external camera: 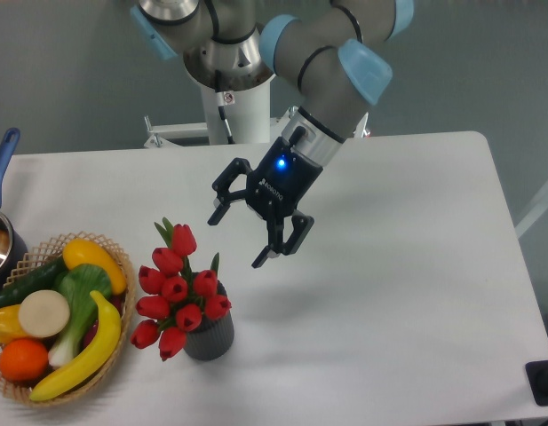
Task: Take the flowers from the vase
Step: 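Move the open gripper down toward the red tulip stems above the vase, then lower the gripper around the tulip stems at the vase rim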
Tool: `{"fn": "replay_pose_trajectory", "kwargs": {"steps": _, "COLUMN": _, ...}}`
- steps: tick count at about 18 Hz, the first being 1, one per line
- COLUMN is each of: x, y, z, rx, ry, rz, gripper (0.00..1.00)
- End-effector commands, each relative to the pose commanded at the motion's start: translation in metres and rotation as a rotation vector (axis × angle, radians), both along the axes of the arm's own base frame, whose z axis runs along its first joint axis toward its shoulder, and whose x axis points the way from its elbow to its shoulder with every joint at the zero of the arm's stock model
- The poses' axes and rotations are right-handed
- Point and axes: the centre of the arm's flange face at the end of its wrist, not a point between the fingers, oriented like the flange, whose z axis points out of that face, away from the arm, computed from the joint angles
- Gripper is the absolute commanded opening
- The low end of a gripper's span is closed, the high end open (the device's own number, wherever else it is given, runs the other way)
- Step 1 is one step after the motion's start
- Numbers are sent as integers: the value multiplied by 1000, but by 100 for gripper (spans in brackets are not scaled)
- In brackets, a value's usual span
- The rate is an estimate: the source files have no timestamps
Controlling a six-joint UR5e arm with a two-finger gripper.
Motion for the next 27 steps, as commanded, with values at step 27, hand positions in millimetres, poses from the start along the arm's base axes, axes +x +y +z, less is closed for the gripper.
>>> {"fn": "replay_pose_trajectory", "kwargs": {"steps": 27, "x": 7, "y": 58, "z": -41, "rx": 21, "ry": 30, "rz": -89, "gripper": 100}}
